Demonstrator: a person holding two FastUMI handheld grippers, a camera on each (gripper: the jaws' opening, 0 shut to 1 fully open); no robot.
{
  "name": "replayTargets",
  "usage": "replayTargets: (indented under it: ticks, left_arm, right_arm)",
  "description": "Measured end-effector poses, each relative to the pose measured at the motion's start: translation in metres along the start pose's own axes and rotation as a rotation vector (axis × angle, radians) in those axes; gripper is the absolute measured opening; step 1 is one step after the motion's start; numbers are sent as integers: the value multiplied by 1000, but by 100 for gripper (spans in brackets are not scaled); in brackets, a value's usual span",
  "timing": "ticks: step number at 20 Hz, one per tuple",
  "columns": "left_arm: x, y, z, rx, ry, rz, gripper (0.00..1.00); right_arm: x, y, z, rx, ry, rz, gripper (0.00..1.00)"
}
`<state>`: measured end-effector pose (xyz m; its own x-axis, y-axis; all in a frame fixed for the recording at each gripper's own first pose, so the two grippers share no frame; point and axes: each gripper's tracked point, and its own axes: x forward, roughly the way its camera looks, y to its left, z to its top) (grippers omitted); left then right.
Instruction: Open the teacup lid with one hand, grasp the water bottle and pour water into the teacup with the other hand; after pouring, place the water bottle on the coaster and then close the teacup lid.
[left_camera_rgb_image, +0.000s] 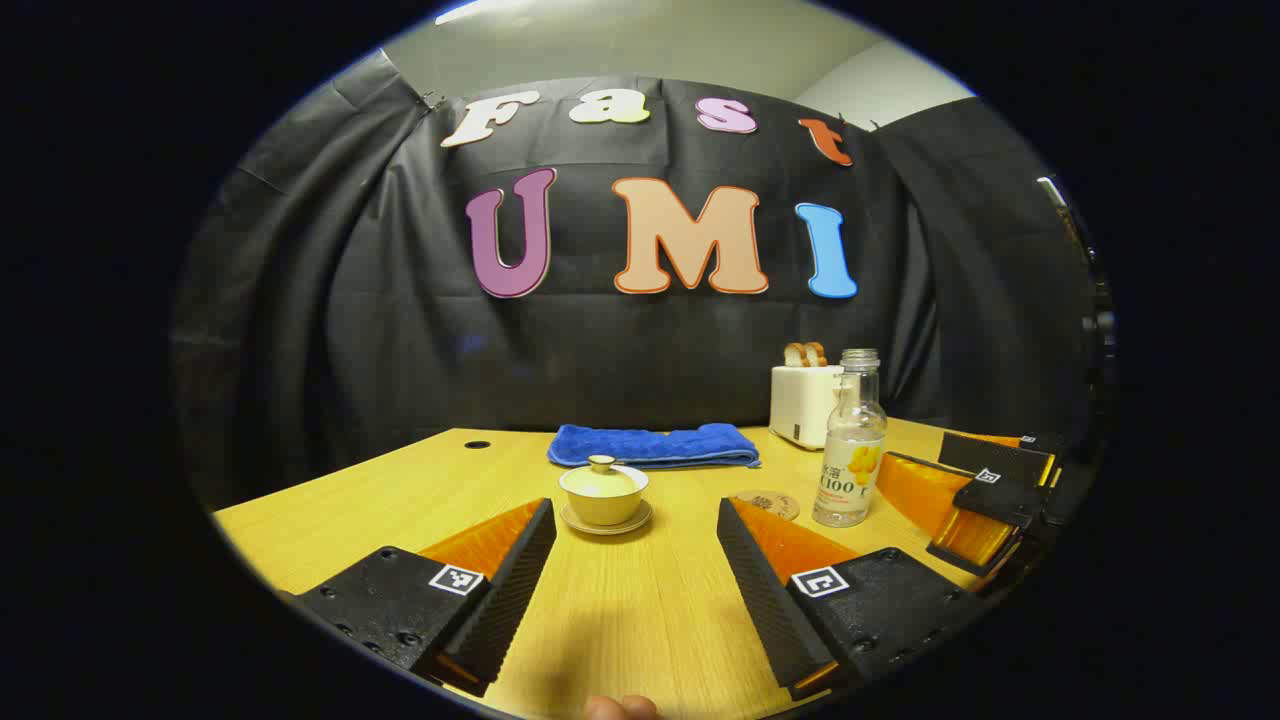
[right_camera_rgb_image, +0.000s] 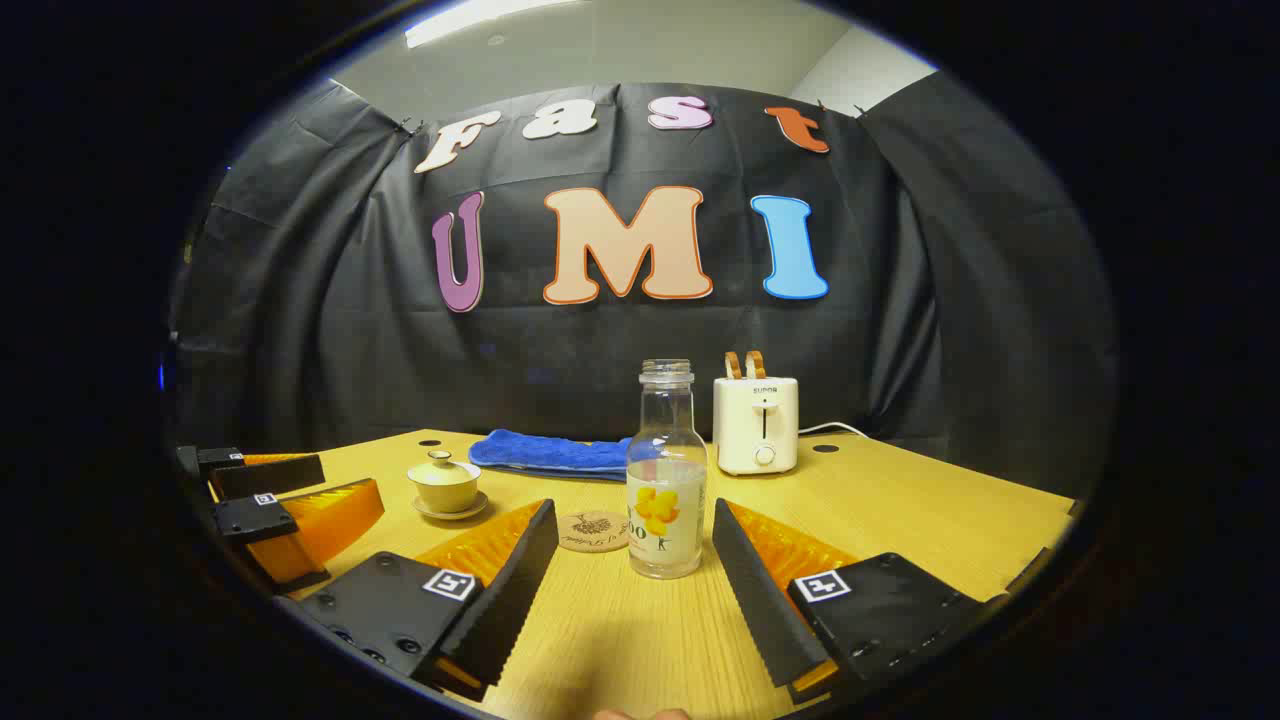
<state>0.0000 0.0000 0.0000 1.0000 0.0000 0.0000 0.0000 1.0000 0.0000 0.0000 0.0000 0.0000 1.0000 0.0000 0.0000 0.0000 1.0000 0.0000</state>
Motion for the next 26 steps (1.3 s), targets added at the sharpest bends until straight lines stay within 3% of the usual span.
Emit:
replayTargets:
  ticks: [1,7,10,11,12,16,17,18,26]
  left_arm:
    - [1,1,-1,1,6,6,95]
    - [1,4,-2,-1,6,22,95]
    - [1,4,-2,-2,4,18,95]
    - [2,3,-2,-1,6,15,95]
    - [1,4,-2,-1,5,15,96]
    - [0,3,-3,-1,5,14,96]
    - [0,3,-2,-1,5,14,96]
    - [0,3,-3,-1,5,14,96]
    - [1,4,-2,-1,4,16,95]
  right_arm:
    - [0,0,1,0,0,-2,96]
    - [-1,0,2,-1,1,-4,100]
    - [0,-1,1,-1,0,-4,96]
    - [-1,0,2,-2,0,-4,100]
    - [0,0,2,-1,1,-4,96]
    - [0,0,2,-2,0,-4,96]
    - [0,0,2,-1,1,-4,100]
    - [-1,0,2,-2,0,-4,96]
    - [-1,0,3,-2,1,-4,98]
